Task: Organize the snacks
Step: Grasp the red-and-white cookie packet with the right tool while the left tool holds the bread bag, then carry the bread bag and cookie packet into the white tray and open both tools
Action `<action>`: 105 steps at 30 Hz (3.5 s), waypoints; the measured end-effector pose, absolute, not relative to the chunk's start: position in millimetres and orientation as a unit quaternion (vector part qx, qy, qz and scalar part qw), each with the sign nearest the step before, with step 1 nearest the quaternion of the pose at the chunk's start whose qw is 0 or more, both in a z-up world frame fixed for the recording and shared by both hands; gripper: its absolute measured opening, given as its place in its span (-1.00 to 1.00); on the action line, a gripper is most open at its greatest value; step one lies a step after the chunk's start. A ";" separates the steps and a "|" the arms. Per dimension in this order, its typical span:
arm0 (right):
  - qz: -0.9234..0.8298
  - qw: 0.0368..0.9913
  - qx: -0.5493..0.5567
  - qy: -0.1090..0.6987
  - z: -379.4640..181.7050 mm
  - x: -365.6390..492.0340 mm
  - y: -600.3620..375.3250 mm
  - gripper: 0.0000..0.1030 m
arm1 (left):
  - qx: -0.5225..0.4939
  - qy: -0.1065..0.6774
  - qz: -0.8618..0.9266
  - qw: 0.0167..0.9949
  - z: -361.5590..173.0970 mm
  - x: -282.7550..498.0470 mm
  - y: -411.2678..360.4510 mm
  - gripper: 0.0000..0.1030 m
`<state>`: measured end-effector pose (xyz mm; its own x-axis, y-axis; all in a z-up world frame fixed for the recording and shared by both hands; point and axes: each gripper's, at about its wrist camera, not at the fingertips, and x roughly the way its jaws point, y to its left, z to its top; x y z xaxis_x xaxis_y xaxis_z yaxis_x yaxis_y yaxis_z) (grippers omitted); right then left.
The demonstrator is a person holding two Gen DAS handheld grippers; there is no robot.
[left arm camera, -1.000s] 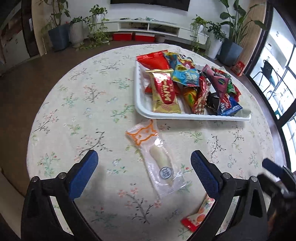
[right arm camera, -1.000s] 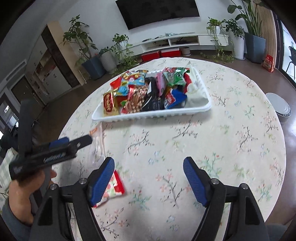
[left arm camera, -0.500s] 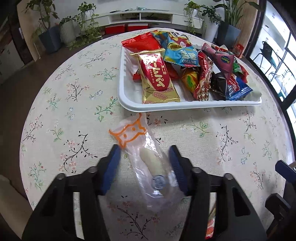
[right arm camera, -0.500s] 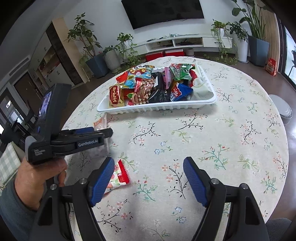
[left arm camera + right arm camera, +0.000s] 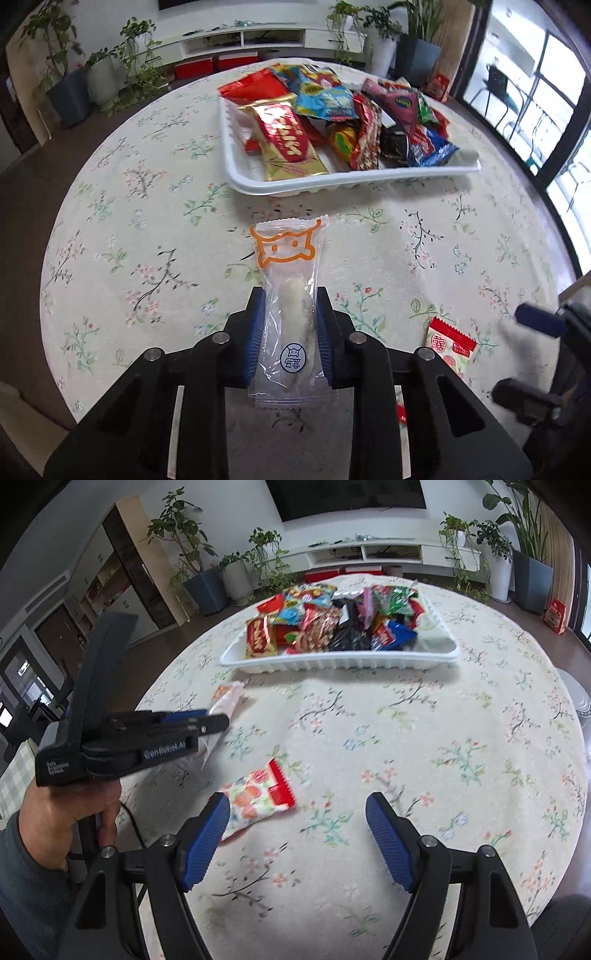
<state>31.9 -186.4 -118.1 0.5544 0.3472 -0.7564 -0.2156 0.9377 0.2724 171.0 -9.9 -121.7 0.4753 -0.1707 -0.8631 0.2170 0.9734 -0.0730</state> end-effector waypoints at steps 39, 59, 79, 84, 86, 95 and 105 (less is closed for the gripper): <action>0.139 0.868 -0.018 0.476 -136.8 48.9 -118.8 -0.14 | -0.042 0.468 -0.155 0.869 -127.8 140.2 31.3 -0.53; 0.114 0.888 0.066 0.441 -122.6 37.5 -194.6 -0.15 | -0.078 0.445 -0.178 0.874 -105.1 125.9 42.8 -0.53; 0.072 0.946 0.038 0.314 13.6 143.0 -277.8 -0.15 | -0.054 0.378 -0.219 0.898 11.8 240.9 -19.7 -0.53; 0.100 0.941 0.022 0.321 19.0 195.5 -254.1 -0.14 | -0.059 0.391 -0.205 0.895 -2.2 275.1 -35.7 -0.53; 0.110 0.935 0.017 0.338 10.9 217.5 -243.6 -0.15 | -0.055 0.401 -0.198 0.893 -14.3 284.1 -41.1 -0.53; 0.126 0.903 -0.040 0.408 -52.3 274.7 -199.7 -0.14 | -0.044 0.425 -0.192 0.883 -70.5 302.6 -50.1 -0.53; 0.127 0.889 -0.061 0.436 -76.8 290.6 -190.4 -0.14 | -0.038 0.429 -0.192 0.882 -90.6 317.5 -60.1 -0.53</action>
